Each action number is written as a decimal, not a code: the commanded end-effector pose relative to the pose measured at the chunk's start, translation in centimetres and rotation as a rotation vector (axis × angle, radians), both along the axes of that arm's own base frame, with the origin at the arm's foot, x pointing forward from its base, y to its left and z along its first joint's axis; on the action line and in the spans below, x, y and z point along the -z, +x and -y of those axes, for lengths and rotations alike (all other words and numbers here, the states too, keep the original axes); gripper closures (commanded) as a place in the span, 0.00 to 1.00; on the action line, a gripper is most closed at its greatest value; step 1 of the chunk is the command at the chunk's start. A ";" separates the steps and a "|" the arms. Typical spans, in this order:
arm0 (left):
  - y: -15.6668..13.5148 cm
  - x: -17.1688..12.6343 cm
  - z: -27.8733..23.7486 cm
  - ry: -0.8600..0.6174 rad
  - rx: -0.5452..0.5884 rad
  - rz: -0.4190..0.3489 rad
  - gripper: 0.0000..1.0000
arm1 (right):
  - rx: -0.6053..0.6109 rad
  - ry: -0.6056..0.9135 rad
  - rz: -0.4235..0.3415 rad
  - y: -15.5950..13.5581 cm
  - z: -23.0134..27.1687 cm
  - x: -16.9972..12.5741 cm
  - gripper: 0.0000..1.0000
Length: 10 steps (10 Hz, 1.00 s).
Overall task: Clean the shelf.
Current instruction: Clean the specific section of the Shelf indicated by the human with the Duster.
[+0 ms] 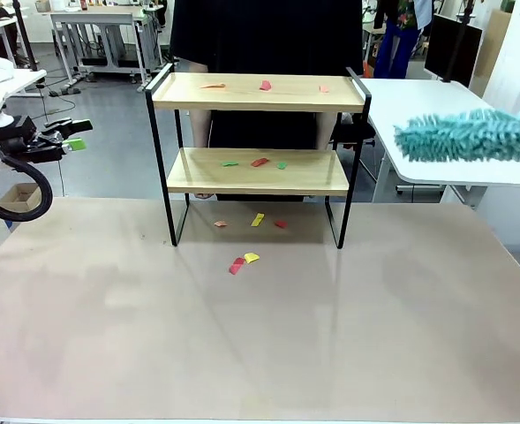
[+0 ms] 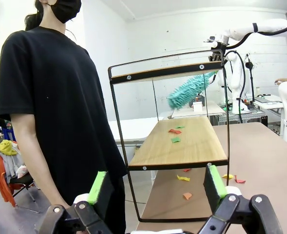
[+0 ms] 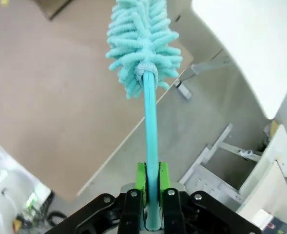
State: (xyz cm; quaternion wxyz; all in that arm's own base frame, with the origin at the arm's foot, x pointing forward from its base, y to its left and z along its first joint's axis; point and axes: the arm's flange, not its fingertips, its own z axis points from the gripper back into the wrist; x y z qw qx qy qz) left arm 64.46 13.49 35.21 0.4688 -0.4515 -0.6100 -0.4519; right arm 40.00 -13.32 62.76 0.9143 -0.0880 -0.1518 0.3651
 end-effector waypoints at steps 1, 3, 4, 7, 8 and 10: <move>-0.1 -0.3 -0.1 -0.001 -0.003 0.010 0.00 | -0.188 -0.089 -0.118 -1.8 0.2 -0.6 0.87; -0.1 -0.3 -0.1 -0.001 -0.003 0.010 0.00 | -0.361 -0.126 -0.239 -3.8 -0.8 0.2 0.87; -0.1 -0.3 -0.1 -0.001 -0.003 0.010 0.00 | -0.444 -0.121 -0.290 -4.7 -1.5 0.7 0.87; -0.1 -0.3 -0.1 -0.001 -0.003 0.010 0.00 | -0.640 -0.042 -0.378 -6.9 -5.4 2.5 0.87; -0.1 -0.3 -0.1 -0.001 -0.003 0.010 0.00 | -0.665 -0.012 -0.358 -7.5 -6.9 2.8 0.87; -0.1 -0.3 -0.1 -0.001 -0.003 0.010 0.00 | -0.721 0.068 -0.357 -8.1 -10.3 3.9 0.87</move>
